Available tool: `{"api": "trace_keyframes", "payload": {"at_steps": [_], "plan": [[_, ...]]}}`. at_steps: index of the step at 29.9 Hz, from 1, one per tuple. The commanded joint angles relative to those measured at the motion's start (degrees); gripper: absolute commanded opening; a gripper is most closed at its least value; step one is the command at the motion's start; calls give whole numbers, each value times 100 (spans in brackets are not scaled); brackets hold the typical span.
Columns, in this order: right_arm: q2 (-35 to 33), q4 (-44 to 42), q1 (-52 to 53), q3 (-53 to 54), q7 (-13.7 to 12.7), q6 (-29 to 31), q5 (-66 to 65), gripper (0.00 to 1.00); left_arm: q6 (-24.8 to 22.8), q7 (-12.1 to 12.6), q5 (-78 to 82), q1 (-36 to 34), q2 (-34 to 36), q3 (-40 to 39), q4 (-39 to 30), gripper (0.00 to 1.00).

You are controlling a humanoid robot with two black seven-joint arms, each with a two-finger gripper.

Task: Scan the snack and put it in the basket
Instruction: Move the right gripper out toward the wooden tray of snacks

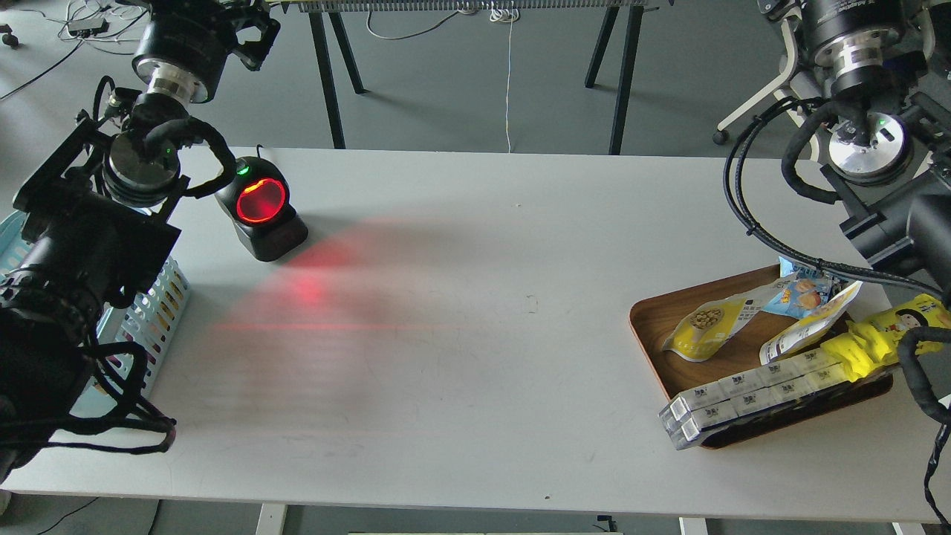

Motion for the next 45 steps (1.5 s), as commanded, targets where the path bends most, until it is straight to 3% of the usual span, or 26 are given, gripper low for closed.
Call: {"api": "trace_keyframes", "payload": {"at_steps": [1, 11, 20, 30, 45], "plan": [[0, -6, -3, -2, 0, 0, 0, 99, 0, -28, -2, 0, 3, 9, 6, 100], [-202, 99, 111, -247, 0, 0, -35, 99, 0, -2, -2, -9, 21, 18, 6, 100], [-940, 767, 901, -1740, 0, 0, -359, 99, 0, 7, -2, -1, 82, 27, 6, 100], [-1327, 1856, 2421, -3761, 0, -32, -3178, 99, 0, -10, 15, 43, 293, 18, 191, 100], [-1731, 4360, 4891, -7084, 0, -1341, -7327, 99, 0, -37, -20, 167, 557, -26, 173, 100]]}}
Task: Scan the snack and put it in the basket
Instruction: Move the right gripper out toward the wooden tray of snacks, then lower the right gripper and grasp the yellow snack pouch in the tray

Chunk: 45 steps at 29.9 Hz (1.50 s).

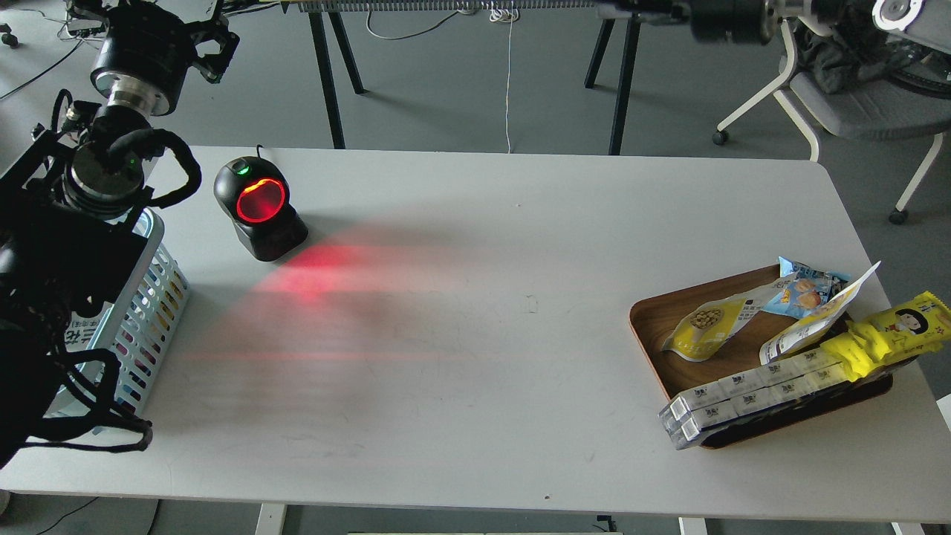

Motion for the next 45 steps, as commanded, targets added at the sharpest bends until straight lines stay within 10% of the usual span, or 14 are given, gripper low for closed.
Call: {"api": "trace_keyframes", "payload": {"at_steps": [1, 22, 39, 45], "plan": [[-154, 786, 454, -629, -1, -328, -1114, 98, 0, -5, -6, 4, 114, -22, 6, 100], [-576, 2335, 921, -2933, -1, -1322, -5028, 91, 0, -198, -24, 4, 114, -57, 41, 100], [-577, 1800, 200, -2969, -1, -1331, -5555, 58, 0, -198, -15, -5, 61, -48, 41, 100], [-506, 1738, 191, -2969, -1, -1322, -5564, 29, 0, -198, -15, -5, 61, -48, 41, 100]]}}
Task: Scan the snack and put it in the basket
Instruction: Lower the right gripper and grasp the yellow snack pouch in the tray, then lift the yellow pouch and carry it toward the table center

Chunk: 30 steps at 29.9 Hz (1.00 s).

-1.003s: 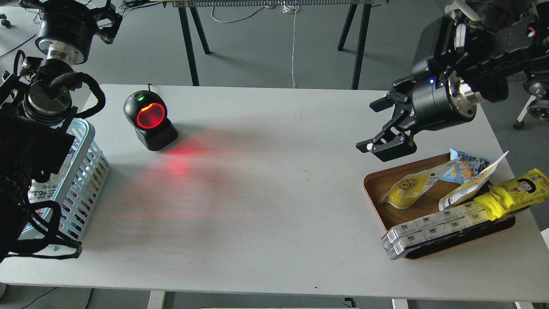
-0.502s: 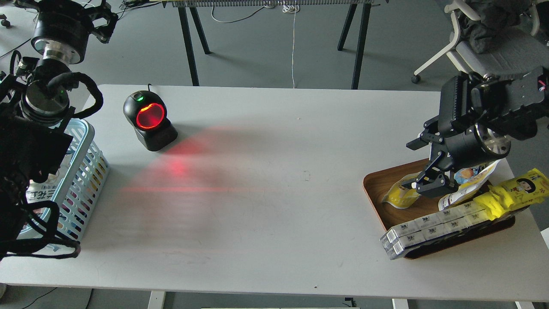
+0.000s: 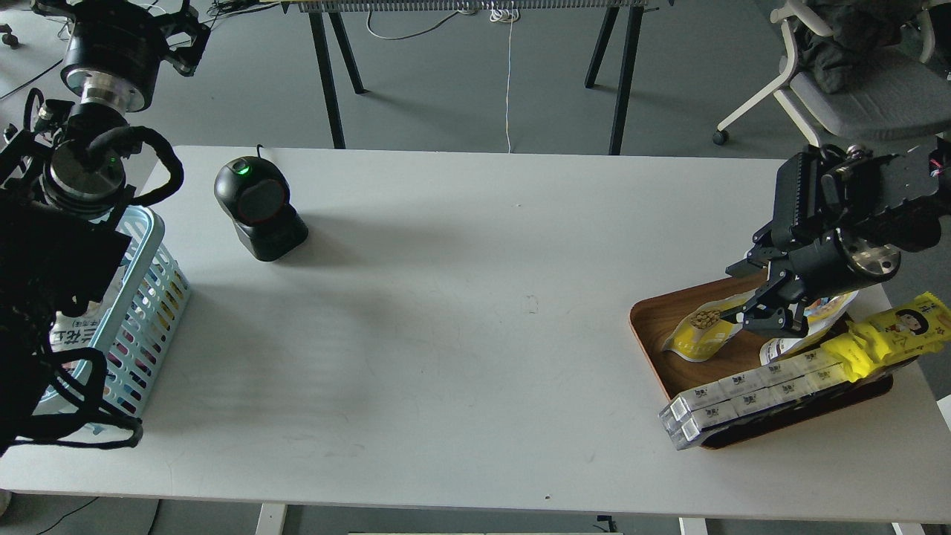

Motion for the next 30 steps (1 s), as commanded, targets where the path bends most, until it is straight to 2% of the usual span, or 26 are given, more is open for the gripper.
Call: {"api": "trace_keyframes", "payload": {"at_steps": [1, 18, 30], "plan": [[17, -16, -1, 1, 0, 3, -18, 25, 0, 0, 0, -3, 0, 0, 0, 100], [17, -227, -107, 9, 0, 12, -115, 6, 0, 9, 0, -12, 0, 9, 0, 100], [193, -183, 429, 405, 0, -5, 289, 1, 0, 9, 0, -12, 0, 17, 0, 100]]}}
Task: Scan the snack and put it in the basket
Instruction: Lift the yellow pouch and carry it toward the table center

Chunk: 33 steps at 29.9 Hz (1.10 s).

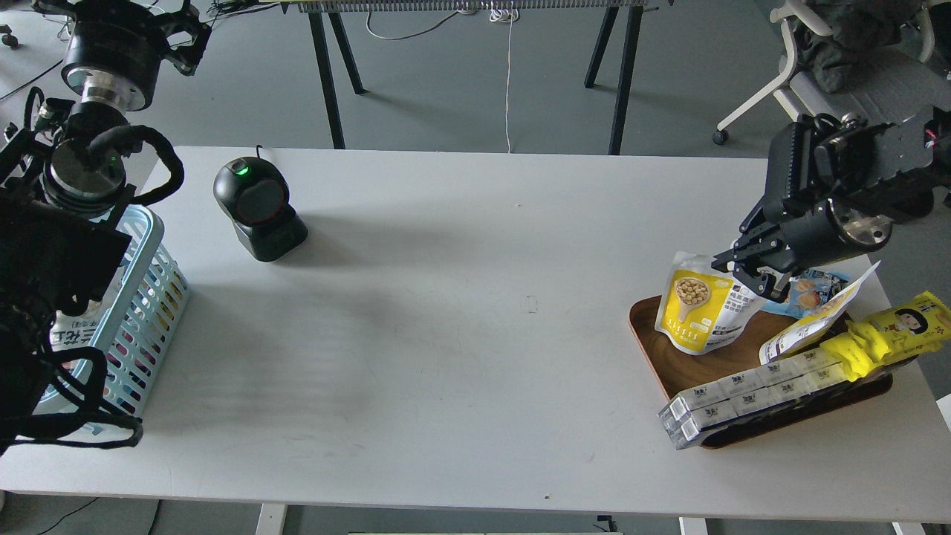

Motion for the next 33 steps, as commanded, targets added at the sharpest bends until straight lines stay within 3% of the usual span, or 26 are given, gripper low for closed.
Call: {"api": "trace_keyframes", "payload": {"at_steps": [1, 14, 24, 33], "plan": [[94, 44, 206, 77, 0, -2, 170, 1, 0, 0, 0, -7, 2, 9, 0, 100], [489, 35, 409, 533, 0, -72, 714, 0, 0, 0, 0, 2, -7, 27, 0, 100], [2070, -114, 479, 727, 0, -125, 1575, 0, 0, 9, 0, 2, -7, 53, 0, 100], [3652, -1018, 216, 859, 0, -125, 2094, 0, 0, 0, 0, 2, -7, 45, 0, 100]]}}
